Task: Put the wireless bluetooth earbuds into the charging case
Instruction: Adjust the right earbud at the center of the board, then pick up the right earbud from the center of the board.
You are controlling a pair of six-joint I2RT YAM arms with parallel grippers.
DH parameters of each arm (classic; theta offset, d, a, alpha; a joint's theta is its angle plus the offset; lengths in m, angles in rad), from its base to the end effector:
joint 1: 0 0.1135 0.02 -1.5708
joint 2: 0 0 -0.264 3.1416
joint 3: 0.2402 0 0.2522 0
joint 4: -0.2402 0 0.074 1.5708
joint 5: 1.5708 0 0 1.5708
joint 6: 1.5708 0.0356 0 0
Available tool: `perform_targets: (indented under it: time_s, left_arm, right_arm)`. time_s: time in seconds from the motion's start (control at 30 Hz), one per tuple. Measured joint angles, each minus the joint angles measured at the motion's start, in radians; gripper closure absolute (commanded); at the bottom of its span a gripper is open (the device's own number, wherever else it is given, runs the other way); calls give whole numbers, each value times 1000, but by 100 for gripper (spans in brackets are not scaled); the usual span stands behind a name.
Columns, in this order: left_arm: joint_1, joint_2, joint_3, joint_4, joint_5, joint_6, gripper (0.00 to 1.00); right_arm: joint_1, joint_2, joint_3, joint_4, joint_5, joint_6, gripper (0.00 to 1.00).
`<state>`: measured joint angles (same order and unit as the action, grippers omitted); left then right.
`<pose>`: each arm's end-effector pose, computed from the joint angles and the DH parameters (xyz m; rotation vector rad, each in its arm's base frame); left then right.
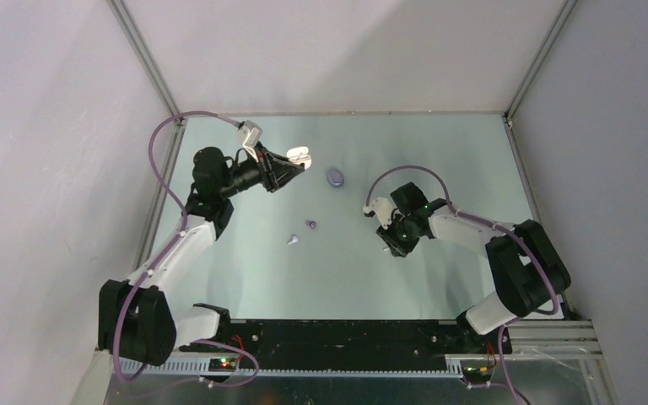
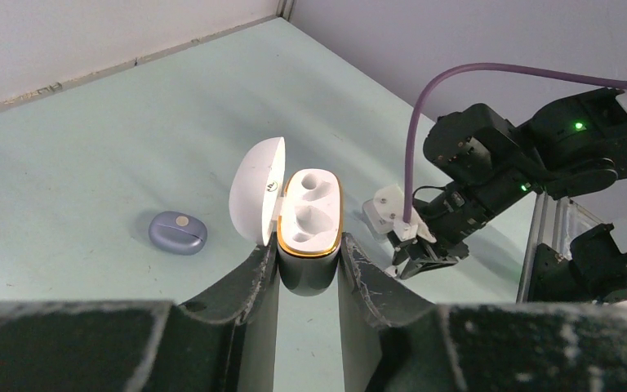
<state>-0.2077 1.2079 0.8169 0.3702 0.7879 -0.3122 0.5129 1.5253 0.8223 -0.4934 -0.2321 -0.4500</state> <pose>0.2636 -0.0813 0.3204 0.5524 1.5900 -1.0187 0.2342 0.1413 0.1635 -1.3301 2.4145 0.3375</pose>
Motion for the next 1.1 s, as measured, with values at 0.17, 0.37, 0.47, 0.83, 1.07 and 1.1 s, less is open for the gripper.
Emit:
perform_targets:
  time_s: [0.17, 0.37, 0.47, 0.83, 1.07, 1.1]
  left_arm:
    - [0, 0, -1, -6, -1, 7, 99]
    - [0, 0, -4, -19, -2, 10, 99]
    - [0, 0, -4, -23, -3, 13, 99]
    - [0, 0, -4, -49, -5, 33, 99]
    - [0, 0, -4, -76, -9, 37, 99]
    - [0, 0, -4, -80, -10, 39, 99]
  right_arm:
    - [-13, 65, 67, 10, 15, -23, 76]
    - [-38, 119, 158, 24, 18, -34, 77]
    - [-45, 130, 177, 32, 17, -34, 77]
    - [-87, 134, 225, -22, -43, -11, 61]
    - [-94, 174, 345, -103, -99, 171, 59]
    - [-93, 180, 351, -111, -101, 193, 59]
